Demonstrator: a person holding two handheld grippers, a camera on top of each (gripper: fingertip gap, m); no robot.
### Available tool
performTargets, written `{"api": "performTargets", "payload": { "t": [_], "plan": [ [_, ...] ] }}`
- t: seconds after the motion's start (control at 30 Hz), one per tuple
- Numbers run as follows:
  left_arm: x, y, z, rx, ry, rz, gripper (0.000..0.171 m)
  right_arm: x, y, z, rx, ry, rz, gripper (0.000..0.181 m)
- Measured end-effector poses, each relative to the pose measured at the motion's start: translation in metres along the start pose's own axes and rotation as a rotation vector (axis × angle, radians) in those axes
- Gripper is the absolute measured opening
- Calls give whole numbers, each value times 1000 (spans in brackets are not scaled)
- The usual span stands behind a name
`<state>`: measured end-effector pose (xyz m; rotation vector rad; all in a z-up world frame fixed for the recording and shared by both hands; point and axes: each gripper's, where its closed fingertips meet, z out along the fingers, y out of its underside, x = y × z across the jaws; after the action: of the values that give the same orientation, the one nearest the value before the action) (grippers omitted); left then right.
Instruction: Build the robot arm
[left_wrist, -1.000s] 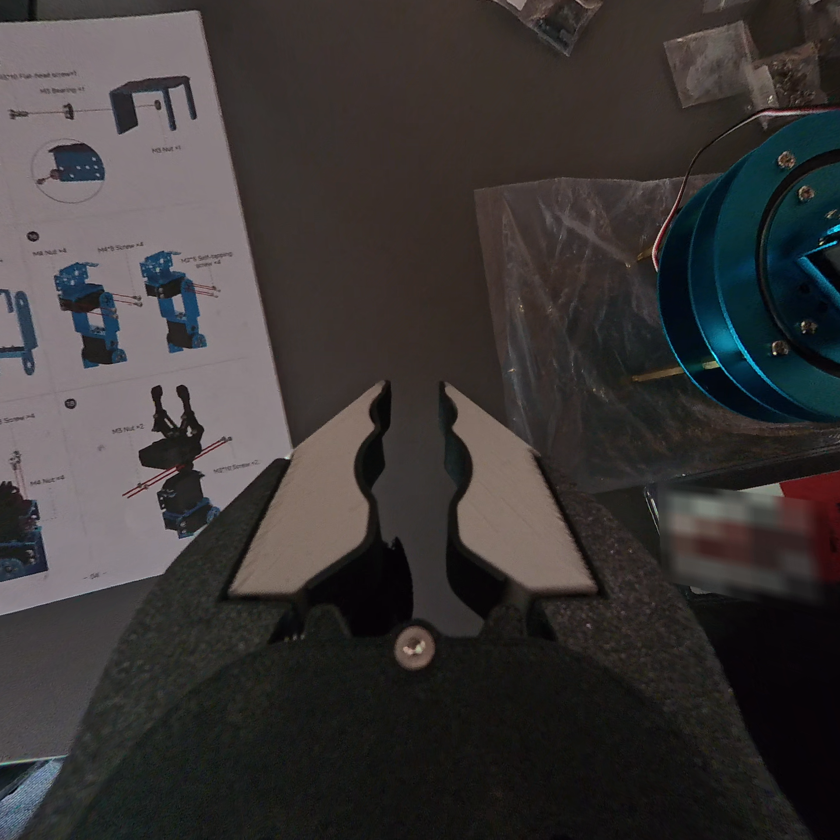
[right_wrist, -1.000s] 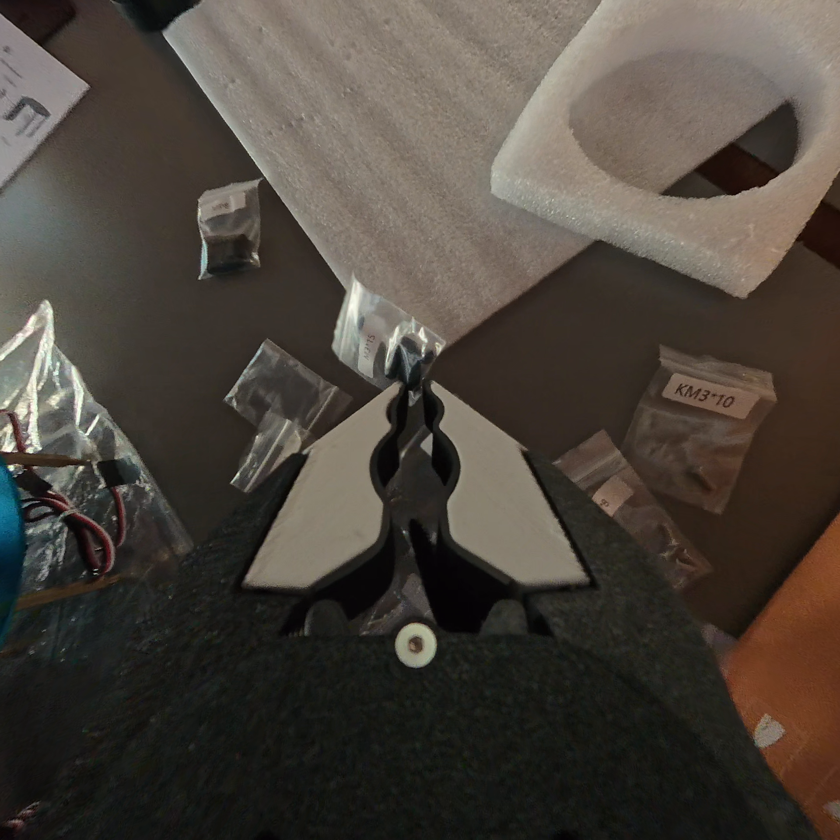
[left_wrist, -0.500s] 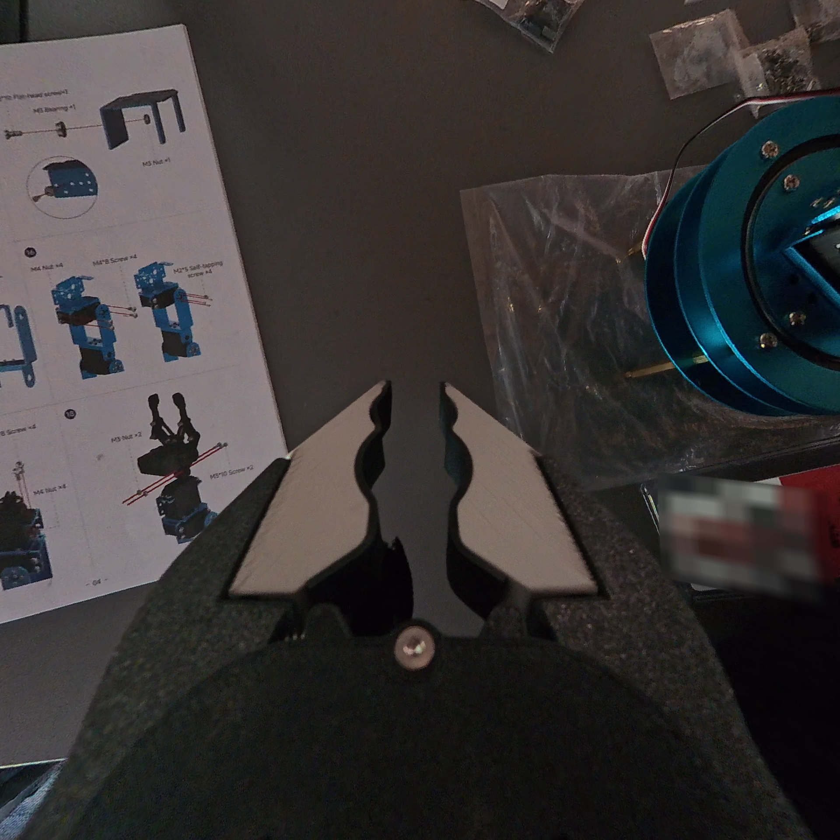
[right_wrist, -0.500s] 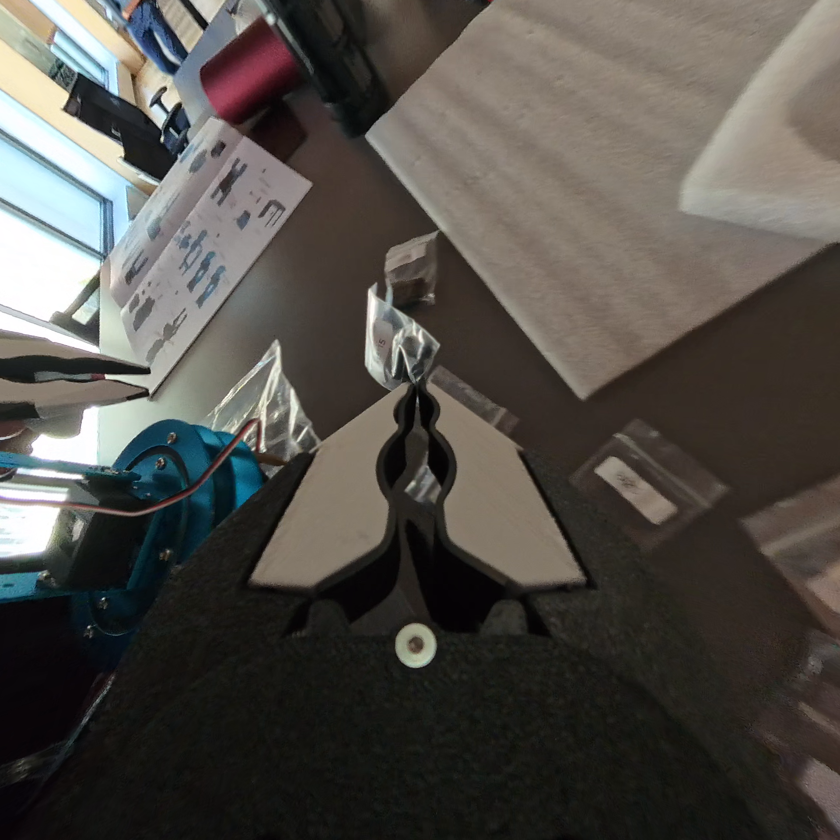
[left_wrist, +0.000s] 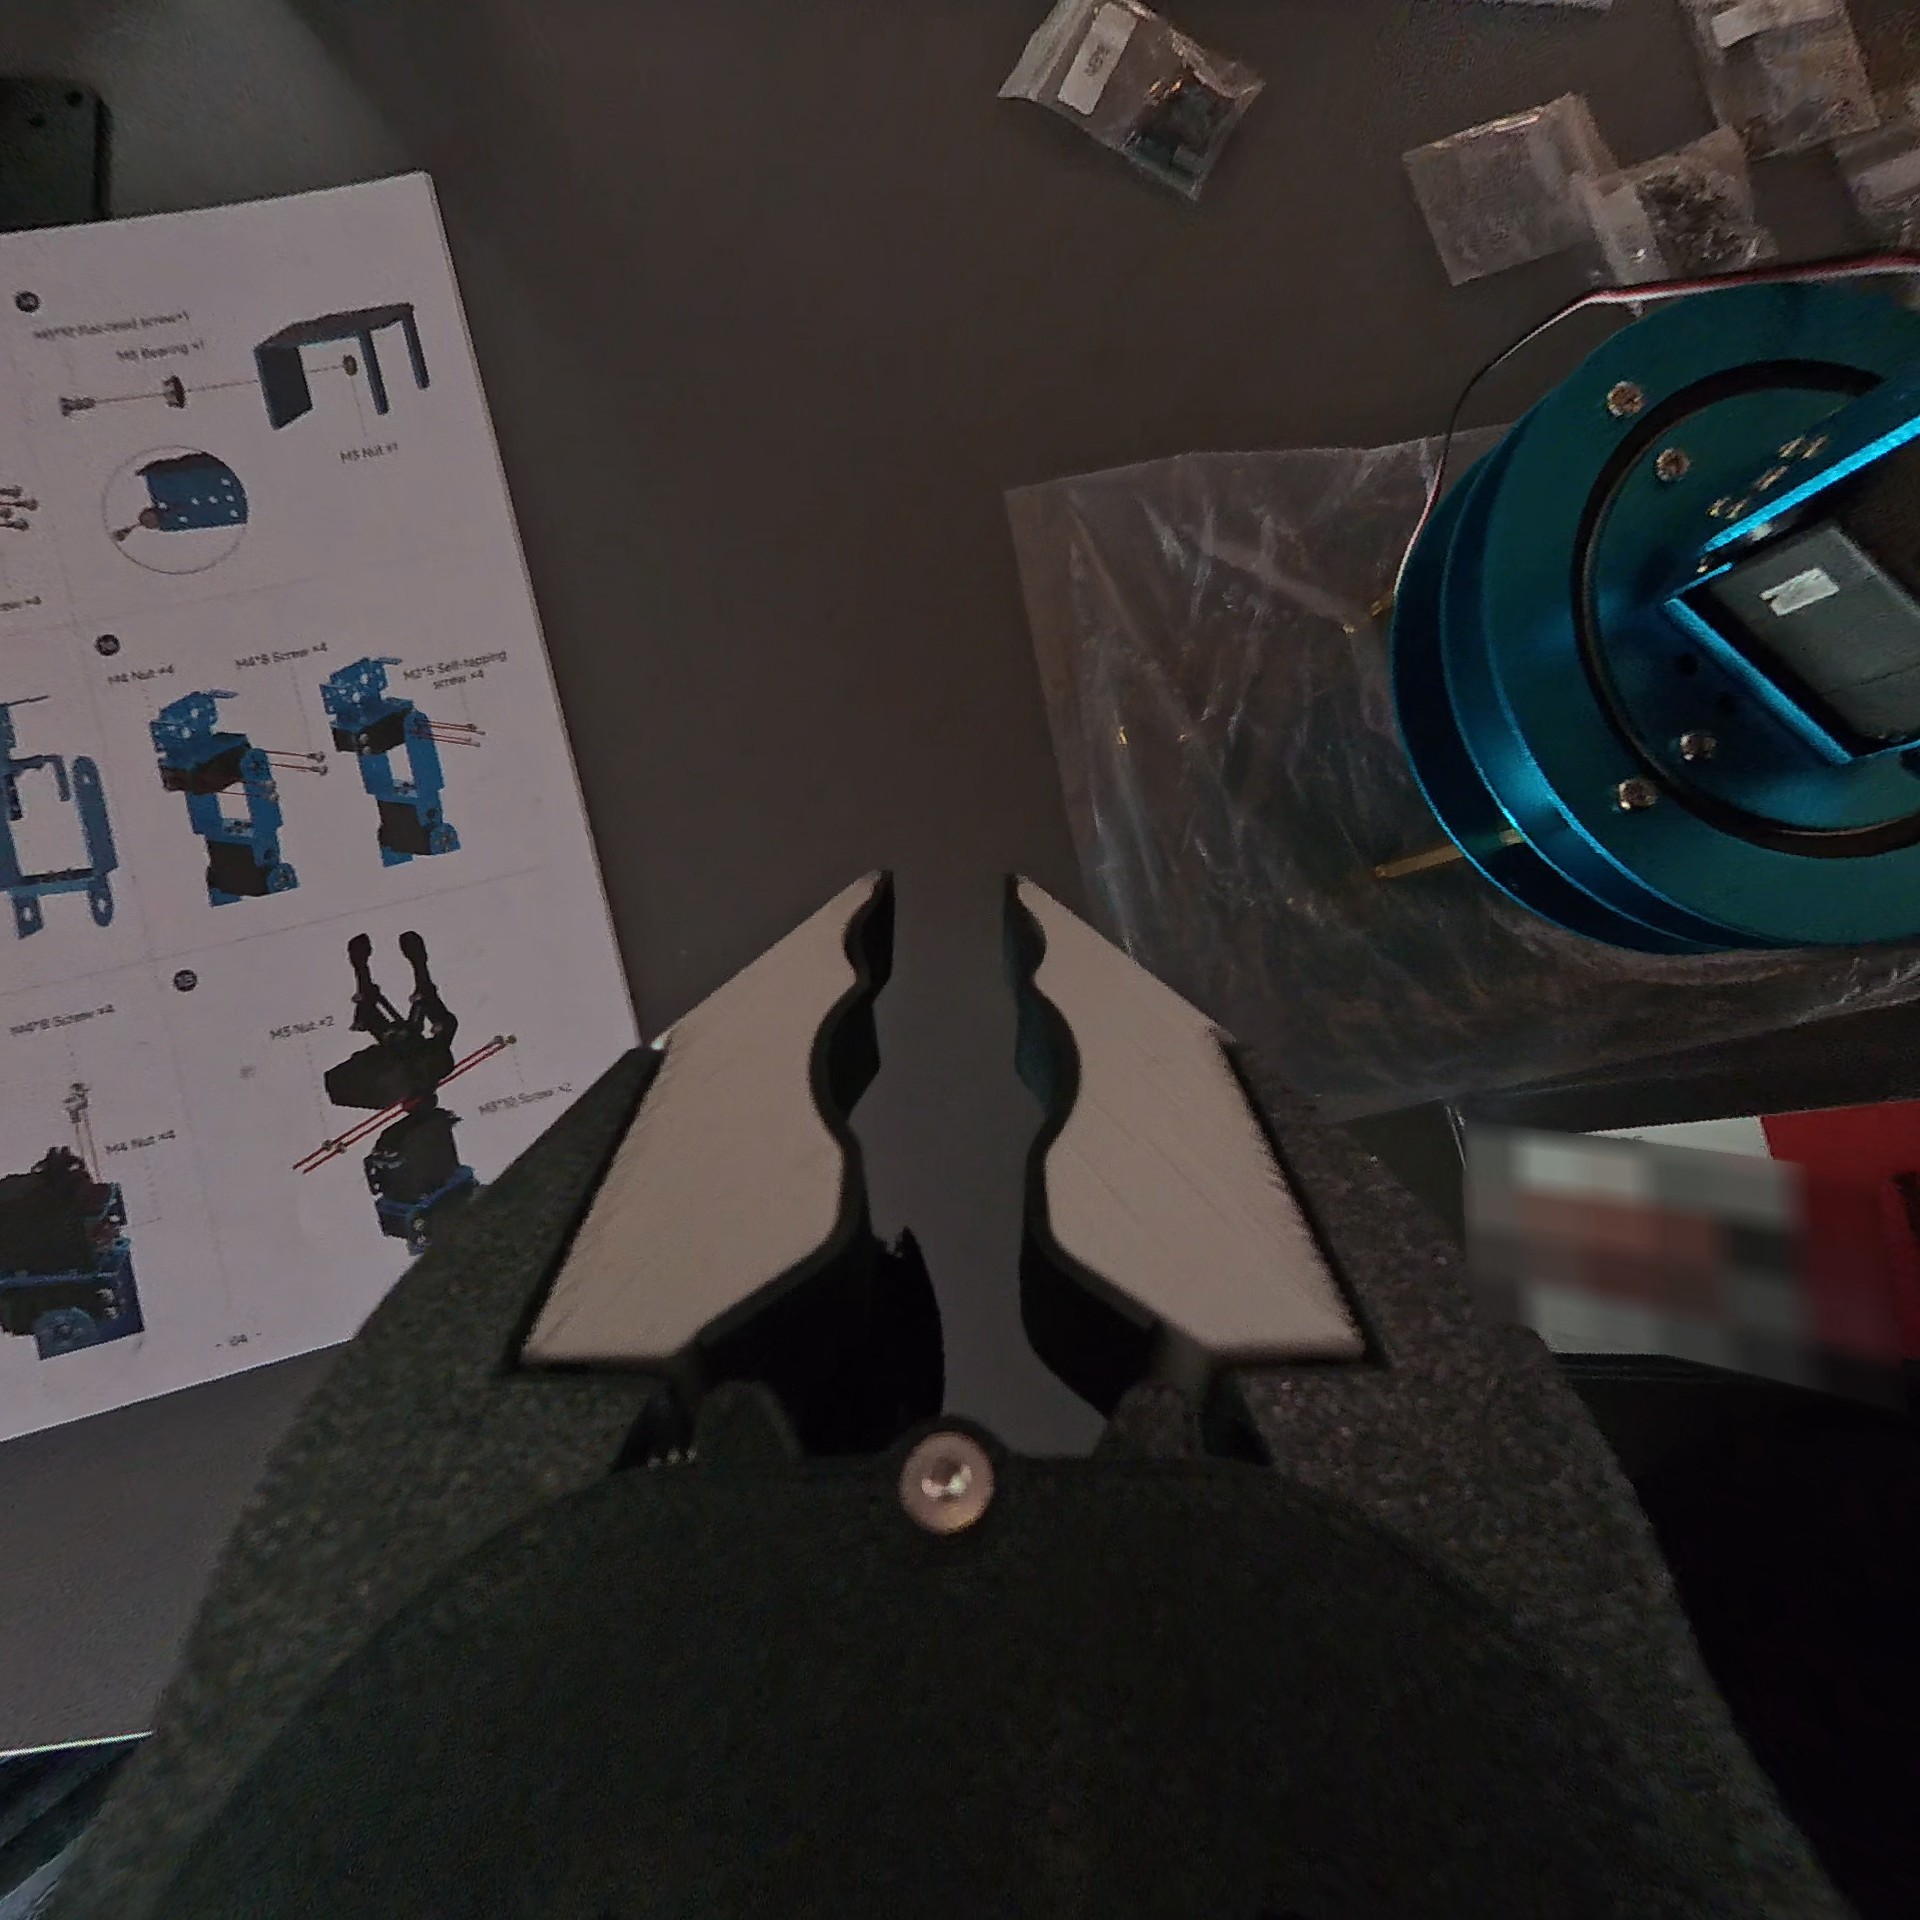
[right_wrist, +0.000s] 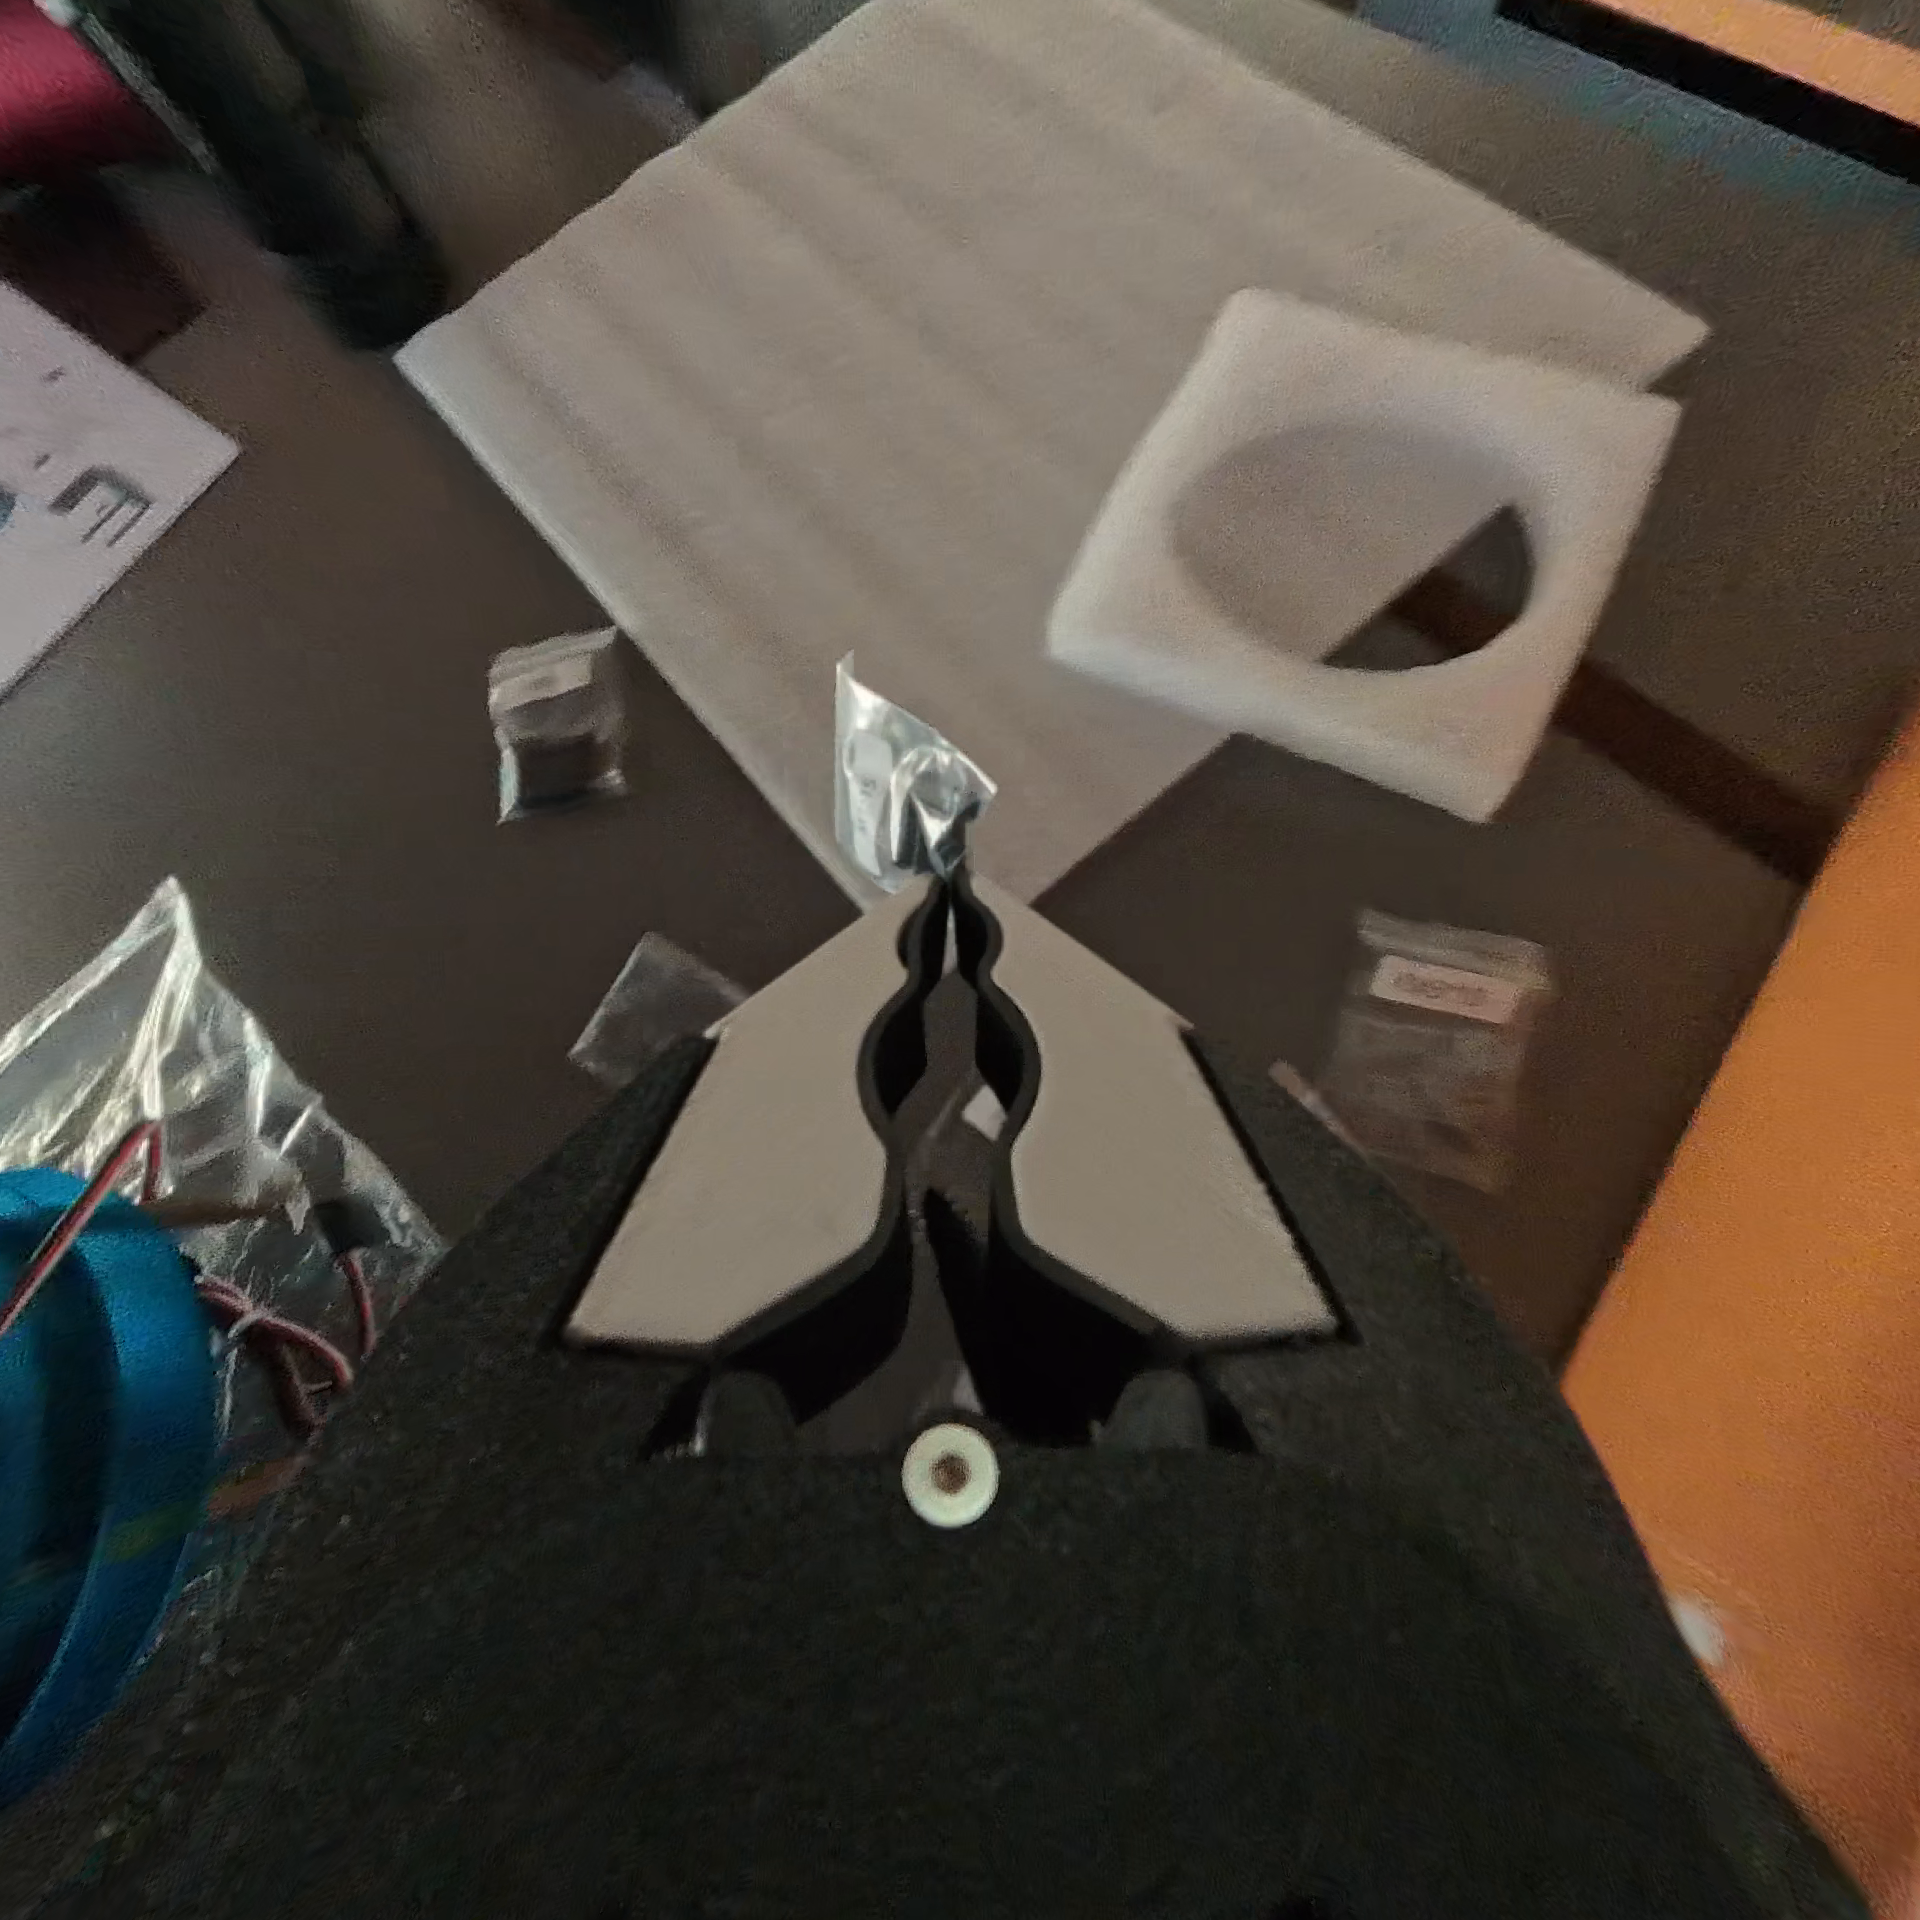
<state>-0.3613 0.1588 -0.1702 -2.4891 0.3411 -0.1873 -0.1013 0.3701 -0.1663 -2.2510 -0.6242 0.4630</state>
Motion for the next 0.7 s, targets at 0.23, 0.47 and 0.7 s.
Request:
{"api": "performTargets", "payload": {
  "t": [0.23, 0.47, 0.7],
  "plan": [
    [9, 2, 0, 5, 4, 28, 20, 20, 9, 15, -70, 66, -94, 35],
    [0, 1, -11, 43, -23, -15, 20, -69, 35, 18, -182, -366, -170, 37],
    [-10, 10, -23, 69, -57, -42, 20, -68, 61, 30, -295, -240, -485, 29]
  ]
}}
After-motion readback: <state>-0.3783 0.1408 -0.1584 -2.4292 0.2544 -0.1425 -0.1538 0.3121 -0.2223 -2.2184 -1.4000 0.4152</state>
